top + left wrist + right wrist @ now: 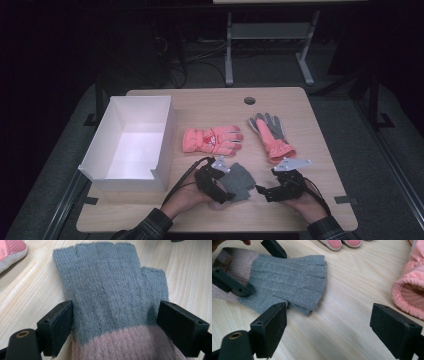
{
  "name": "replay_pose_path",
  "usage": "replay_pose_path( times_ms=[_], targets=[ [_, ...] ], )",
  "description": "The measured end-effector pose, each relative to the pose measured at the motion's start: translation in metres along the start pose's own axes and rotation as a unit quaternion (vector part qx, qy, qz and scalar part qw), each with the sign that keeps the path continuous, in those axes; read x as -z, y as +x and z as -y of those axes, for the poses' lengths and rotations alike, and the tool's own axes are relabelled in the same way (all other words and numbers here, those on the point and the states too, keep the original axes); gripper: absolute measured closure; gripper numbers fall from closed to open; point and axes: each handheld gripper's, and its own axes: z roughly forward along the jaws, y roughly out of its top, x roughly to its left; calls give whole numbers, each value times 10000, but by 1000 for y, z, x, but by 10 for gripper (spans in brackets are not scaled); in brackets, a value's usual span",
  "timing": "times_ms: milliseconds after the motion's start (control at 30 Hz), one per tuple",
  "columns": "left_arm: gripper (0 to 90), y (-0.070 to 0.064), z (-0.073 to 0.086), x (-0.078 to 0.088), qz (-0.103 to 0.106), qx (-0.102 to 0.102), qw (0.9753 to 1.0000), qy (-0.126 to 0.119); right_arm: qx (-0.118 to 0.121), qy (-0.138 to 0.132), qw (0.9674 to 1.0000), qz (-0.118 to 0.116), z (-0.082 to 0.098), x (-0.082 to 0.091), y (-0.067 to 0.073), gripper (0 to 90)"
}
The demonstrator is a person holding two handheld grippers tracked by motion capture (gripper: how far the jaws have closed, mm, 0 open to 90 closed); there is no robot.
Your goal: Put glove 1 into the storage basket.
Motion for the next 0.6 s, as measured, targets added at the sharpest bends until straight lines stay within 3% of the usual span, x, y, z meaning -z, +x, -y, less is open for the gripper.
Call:
replay_pose_path(
  times_ms=[167,233,400,433,467,600],
  targets=[
    [159,0,1,0,-21,-9,10000,3,-61,-75,9999,54,-1,1,-1,136],
    [235,2,0,3,18,-87,9999,83,-68,-79,9999,54,-1,1,-1,136],
    [451,5,1,7,175,1,9998,98,-77,-98,9999,60,-1,1,-1,136],
    [451,6,0,8,283,36,9995,132,-77,-98,9999,60,-1,1,-1,136],
    [552,6,-1,9,374,80,9991,203,-83,-90,9999,75,0,1,-2,136],
    [617,5,-3,9,423,102,9987,276,-111,-124,9998,85,0,1,-2,136]
  ],
)
